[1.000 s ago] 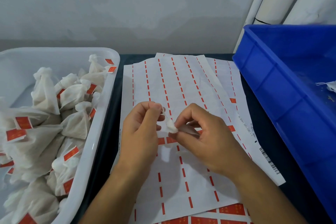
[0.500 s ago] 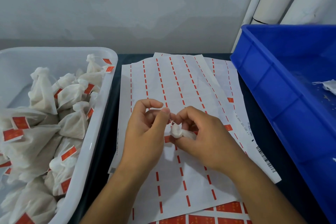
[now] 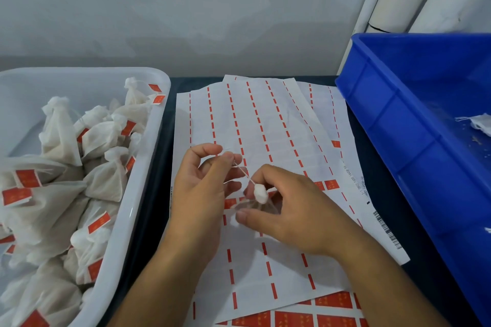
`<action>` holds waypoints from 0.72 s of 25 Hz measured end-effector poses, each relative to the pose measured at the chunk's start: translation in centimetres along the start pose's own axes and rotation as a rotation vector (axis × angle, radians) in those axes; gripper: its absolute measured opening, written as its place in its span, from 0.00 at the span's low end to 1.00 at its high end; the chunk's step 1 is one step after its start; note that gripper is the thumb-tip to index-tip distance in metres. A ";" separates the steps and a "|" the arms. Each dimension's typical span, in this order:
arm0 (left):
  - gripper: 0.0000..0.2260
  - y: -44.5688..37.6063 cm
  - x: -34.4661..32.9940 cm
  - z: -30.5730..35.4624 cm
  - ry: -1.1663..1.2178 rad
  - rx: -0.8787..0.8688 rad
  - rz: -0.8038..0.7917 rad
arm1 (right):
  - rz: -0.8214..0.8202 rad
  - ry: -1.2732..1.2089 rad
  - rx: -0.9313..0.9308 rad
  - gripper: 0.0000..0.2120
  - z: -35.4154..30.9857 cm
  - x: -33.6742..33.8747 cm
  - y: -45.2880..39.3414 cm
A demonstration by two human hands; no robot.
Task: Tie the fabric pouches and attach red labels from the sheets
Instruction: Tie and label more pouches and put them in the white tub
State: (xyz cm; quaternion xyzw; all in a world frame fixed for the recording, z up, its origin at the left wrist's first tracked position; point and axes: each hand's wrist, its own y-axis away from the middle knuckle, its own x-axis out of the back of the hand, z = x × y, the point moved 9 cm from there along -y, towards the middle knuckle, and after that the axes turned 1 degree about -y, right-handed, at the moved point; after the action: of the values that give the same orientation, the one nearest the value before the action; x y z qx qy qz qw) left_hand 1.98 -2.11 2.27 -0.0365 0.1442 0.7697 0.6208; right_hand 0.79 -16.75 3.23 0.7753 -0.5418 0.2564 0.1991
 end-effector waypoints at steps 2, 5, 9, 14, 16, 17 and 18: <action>0.05 0.1 0.0 0.2 0.034 -0.012 0.000 | -0.019 -0.030 0.014 0.16 -0.4 -0.2 0.1; 0.07 0.0 0.1 0.7 0.073 -0.049 -0.001 | 0.038 -0.123 0.034 0.21 -1.0 0.3 0.1; 0.08 0.2 0.3 1.7 0.131 -0.148 0.004 | 0.090 -0.115 0.053 0.10 -1.1 0.4 -0.1; 0.08 0.6 0.9 2.9 0.154 -0.275 0.068 | 0.091 -0.088 0.062 0.09 -1.0 0.4 -0.2; 0.09 0.8 0.7 3.2 0.135 -0.303 0.046 | 0.101 -0.085 0.051 0.08 -1.0 0.4 -0.2; 0.09 0.9 0.5 3.2 0.113 -0.308 0.037 | 0.102 -0.093 0.043 0.08 -1.1 0.5 -0.1; 0.08 0.8 0.5 3.2 0.087 -0.307 0.037 | 0.103 -0.103 0.040 0.09 -1.1 0.6 -0.1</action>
State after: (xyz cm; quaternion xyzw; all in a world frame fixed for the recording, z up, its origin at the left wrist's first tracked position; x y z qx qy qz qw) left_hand 1.43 -0.92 5.31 -0.1614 0.0522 0.7918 0.5867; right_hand 0.83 -16.49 4.45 0.7623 -0.5853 0.2367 0.1421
